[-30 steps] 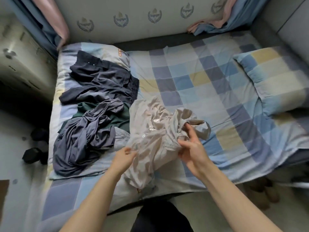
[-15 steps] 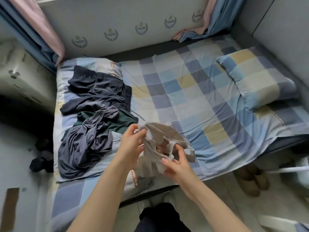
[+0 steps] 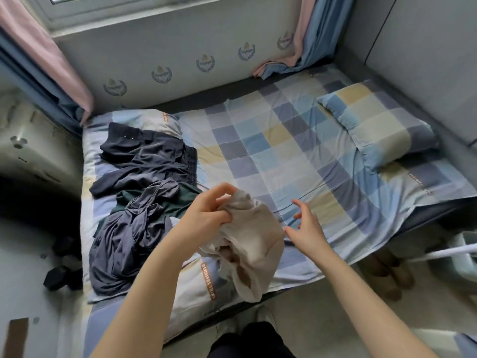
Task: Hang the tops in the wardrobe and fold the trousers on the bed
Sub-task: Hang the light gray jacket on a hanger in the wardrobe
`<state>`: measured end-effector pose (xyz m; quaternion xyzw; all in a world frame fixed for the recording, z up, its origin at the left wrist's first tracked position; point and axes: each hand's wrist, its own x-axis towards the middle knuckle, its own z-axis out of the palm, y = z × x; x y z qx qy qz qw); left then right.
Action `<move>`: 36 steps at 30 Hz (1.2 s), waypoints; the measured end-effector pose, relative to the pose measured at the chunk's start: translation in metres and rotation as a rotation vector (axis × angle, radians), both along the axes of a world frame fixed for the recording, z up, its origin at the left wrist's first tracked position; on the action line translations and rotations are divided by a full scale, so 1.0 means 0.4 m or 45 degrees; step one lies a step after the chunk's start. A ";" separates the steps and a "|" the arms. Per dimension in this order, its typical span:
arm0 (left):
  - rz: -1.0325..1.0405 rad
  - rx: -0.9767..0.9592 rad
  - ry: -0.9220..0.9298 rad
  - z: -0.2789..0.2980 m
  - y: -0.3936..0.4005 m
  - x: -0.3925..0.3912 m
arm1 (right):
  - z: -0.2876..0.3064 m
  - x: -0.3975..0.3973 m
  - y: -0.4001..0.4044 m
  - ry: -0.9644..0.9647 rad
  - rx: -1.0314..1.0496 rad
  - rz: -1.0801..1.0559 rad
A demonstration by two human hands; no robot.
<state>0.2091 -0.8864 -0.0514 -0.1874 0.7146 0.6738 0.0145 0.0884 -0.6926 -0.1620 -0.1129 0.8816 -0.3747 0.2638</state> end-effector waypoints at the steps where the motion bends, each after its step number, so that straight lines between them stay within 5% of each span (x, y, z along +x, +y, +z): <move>1: -0.083 -0.126 0.002 0.007 -0.008 0.003 | 0.012 -0.004 -0.015 0.060 -0.013 0.134; 6: -0.425 -0.553 -0.003 0.044 -0.051 0.028 | 0.022 0.029 -0.089 -0.297 -0.039 0.845; 8: -0.461 -0.599 -0.022 0.045 -0.089 0.050 | 0.002 0.055 -0.105 -0.191 0.165 0.926; 13: -0.487 -0.864 -0.245 0.025 -0.182 0.096 | 0.007 0.059 -0.067 0.215 0.583 0.094; 15: -0.633 -1.164 -0.418 -0.004 -0.199 0.100 | 0.029 0.053 -0.036 -0.067 0.377 -0.315; 17: -0.687 -1.513 -0.522 -0.041 -0.193 0.089 | 0.061 0.056 -0.019 -0.610 -0.073 -0.594; 20: -0.425 -1.698 -0.415 -0.081 -0.170 0.057 | 0.137 0.097 0.008 -0.987 -0.881 -0.651; 26: -0.142 -1.610 -0.074 -0.103 -0.077 -0.024 | 0.284 0.147 0.063 -0.483 -1.859 -0.927; 29: -0.150 -1.449 -0.002 -0.088 -0.013 -0.070 | 0.318 0.155 0.138 -0.222 -1.967 -1.098; 31: -0.210 -1.126 -0.043 -0.076 0.020 -0.105 | 0.321 0.170 0.210 -0.077 -2.010 -1.185; 34: -0.290 -0.282 -0.144 -0.031 0.099 -0.139 | 0.328 0.191 0.341 0.139 -2.080 -1.237; 36: -0.357 -0.002 -0.188 0.009 0.174 -0.140 | 0.334 0.202 0.417 0.209 -2.067 -1.233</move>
